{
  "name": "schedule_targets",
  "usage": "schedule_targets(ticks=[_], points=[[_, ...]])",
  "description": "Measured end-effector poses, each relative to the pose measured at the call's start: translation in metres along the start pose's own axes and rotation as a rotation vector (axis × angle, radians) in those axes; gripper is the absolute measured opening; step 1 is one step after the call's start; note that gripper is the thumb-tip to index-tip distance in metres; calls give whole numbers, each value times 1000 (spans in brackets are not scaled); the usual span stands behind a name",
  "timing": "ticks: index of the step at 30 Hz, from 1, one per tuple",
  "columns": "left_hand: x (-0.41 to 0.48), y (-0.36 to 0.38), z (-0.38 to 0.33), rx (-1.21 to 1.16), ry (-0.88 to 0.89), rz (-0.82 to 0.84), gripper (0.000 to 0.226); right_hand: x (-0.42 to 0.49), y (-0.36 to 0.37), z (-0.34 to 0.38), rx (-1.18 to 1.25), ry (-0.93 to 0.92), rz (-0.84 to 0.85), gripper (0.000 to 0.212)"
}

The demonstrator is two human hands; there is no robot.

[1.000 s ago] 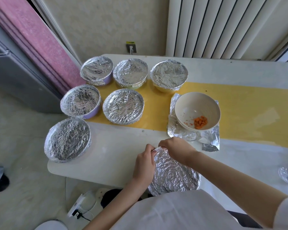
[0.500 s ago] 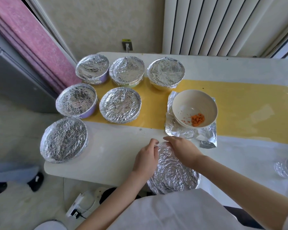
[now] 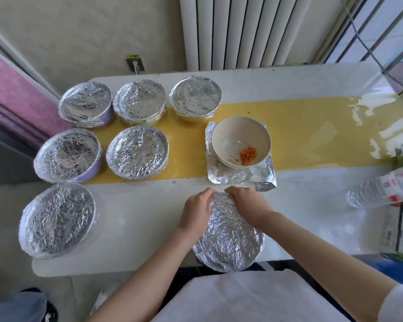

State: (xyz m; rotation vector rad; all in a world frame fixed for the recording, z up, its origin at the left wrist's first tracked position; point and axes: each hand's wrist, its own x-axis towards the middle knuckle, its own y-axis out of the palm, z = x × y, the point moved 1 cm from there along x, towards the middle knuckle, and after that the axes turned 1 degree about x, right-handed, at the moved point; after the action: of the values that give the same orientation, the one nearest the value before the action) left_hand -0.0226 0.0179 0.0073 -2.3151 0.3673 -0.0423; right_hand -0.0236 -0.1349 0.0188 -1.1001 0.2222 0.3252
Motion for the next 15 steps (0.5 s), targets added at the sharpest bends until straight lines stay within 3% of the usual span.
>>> schedule_targets(ticks=[10, 15], points=[[-15, -9, 7, 32, 69, 120, 18, -11, 16, 18, -66, -6, -29, 36], [-21, -27, 22, 50, 84, 83, 23, -19, 25, 36, 72, 33, -115, 34]])
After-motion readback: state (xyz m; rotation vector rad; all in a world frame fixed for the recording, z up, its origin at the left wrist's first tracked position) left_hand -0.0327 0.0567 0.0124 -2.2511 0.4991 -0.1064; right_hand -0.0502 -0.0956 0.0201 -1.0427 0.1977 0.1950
